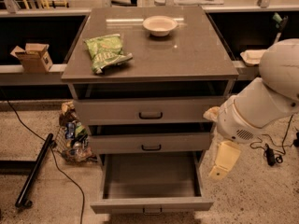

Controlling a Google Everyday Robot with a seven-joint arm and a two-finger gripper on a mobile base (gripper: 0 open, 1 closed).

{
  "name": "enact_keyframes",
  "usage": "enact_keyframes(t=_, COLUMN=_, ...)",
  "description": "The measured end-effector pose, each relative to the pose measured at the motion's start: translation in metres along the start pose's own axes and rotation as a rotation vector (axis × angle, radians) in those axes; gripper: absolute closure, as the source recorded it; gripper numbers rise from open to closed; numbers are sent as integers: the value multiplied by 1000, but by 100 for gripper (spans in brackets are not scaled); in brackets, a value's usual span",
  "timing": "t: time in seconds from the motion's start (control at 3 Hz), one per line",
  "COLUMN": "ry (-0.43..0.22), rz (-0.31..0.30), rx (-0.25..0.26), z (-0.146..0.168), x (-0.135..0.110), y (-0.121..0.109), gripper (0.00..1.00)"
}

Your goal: Close bottom drawer

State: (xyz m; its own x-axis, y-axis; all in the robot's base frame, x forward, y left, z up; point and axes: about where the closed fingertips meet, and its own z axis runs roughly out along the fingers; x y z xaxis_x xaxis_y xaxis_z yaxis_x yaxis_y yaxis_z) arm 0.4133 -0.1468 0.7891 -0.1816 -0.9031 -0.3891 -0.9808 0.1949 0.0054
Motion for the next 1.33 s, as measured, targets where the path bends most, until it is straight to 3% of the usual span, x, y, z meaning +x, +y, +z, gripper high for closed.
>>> enact_keyframes(t=0.33, ry=0, rz=0, rx=0, z=0, x=0, y=0, gripper=0)
enact_keyframes(t=0.67, ry=8, rz=-9, rx=-60, z=39, x=13, y=-2, gripper=0)
enact_keyframes(t=1.0, ry=37, rz=-71, rx=-165, z=140, x=43, y=3, gripper=0)
enact_keyframes(t=1.33, ry=45, rz=-92, rx=-203, z=179, x=55, y=7, gripper=0)
